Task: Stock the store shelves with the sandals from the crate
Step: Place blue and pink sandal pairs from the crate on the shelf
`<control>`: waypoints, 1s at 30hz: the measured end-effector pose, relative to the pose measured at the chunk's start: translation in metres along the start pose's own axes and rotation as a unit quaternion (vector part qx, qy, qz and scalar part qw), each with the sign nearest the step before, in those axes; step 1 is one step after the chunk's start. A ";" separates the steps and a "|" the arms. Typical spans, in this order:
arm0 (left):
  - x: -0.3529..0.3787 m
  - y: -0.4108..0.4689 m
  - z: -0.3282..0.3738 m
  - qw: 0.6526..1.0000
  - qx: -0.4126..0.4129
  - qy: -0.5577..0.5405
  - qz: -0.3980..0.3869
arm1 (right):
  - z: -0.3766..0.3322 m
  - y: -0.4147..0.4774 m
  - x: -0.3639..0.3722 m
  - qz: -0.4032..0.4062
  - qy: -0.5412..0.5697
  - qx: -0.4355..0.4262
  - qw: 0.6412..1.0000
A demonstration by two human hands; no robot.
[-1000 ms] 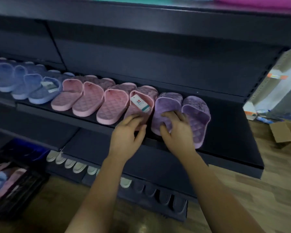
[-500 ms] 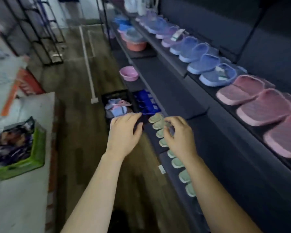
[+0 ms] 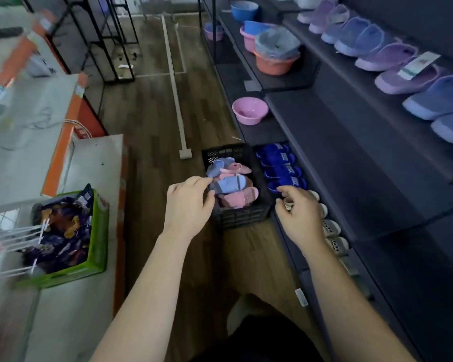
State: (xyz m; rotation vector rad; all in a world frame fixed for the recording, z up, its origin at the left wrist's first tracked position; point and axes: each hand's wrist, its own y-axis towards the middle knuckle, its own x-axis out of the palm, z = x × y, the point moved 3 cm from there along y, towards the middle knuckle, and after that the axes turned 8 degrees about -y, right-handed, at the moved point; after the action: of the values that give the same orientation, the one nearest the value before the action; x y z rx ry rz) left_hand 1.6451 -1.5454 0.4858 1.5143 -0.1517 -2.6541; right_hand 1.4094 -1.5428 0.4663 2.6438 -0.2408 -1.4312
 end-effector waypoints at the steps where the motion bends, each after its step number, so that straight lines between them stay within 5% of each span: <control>1: 0.005 0.015 -0.007 1.000 0.003 0.001 -0.002 | 0.001 0.014 0.008 -0.004 -0.006 0.008 1.000; 19: 0.095 0.459 -0.079 0.988 0.079 0.003 -0.133 | 0.029 0.365 0.159 -0.089 -0.042 0.186 0.978; 30: 0.213 0.668 -0.092 0.901 0.295 0.055 -0.312 | 0.052 0.444 0.252 -0.004 -0.040 0.403 0.914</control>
State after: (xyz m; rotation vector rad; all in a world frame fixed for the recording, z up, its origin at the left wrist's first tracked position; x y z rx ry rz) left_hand 1.6305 -2.2372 0.3419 2.2009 -0.6064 -3.1793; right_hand 1.4663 -2.0300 0.3141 3.1735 -1.0315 -1.7141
